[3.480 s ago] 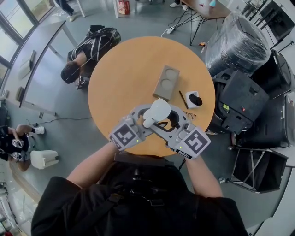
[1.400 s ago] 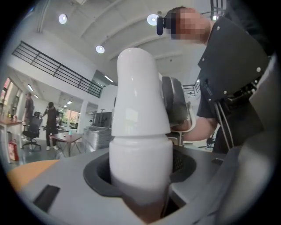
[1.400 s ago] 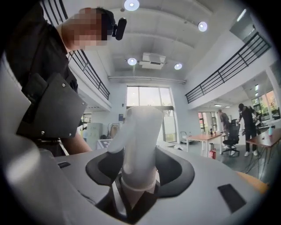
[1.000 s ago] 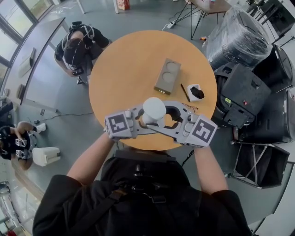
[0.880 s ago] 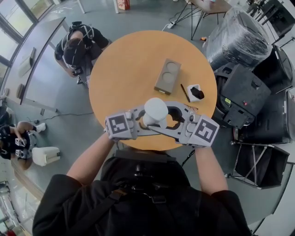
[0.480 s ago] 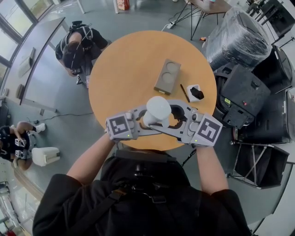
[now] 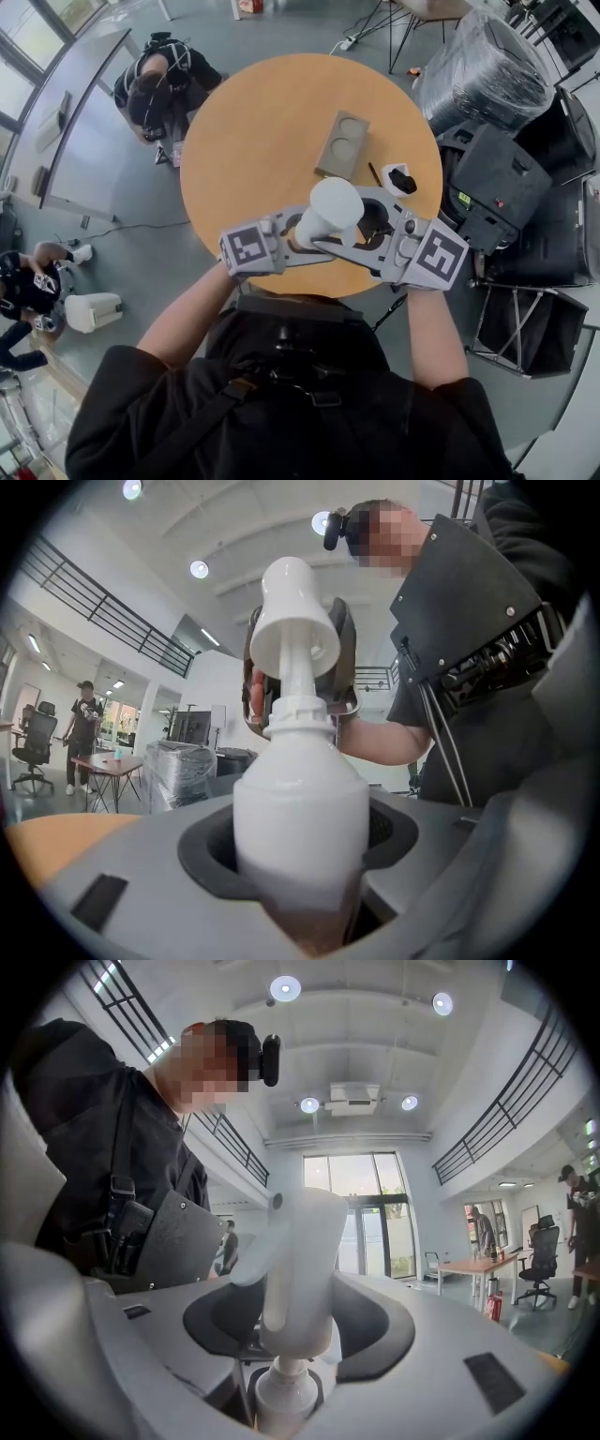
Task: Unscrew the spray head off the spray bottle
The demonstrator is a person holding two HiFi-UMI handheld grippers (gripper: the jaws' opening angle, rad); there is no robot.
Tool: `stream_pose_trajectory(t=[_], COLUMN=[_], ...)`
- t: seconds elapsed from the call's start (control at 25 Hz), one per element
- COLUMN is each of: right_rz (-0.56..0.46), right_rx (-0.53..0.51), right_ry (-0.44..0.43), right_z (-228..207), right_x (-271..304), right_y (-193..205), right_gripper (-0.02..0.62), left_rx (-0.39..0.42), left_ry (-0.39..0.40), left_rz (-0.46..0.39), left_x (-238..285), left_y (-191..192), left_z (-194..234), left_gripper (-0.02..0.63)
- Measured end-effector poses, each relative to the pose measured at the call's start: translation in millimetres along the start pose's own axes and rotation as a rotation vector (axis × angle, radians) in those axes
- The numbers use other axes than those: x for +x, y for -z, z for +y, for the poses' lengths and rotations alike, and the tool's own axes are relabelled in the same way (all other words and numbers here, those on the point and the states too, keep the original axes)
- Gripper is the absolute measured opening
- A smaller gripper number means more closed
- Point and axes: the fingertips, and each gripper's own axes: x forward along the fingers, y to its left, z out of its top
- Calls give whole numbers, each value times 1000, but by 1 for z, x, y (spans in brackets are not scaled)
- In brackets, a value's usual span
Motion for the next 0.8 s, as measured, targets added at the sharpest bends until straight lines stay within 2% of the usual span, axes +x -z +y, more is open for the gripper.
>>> stream_pose_trajectory(t=[0.24,0.56,0.8], right_rz=[-18,-46,-74], right_rx=[-21,-52,-70], right_ry=[12,33,55], right_z=[2,2,3], right_x=[3,10,5], right_y=[-10,-34,-46], right_gripper=[249,247,247], left_rx=[-9,-9,18], left_ry=[-26,-99,-131], left_rz=[2,-19,12], left_x=[-6,-30,-36], left_y=[15,21,38], left_z=[1,16,18], left_gripper=[284,284,284])
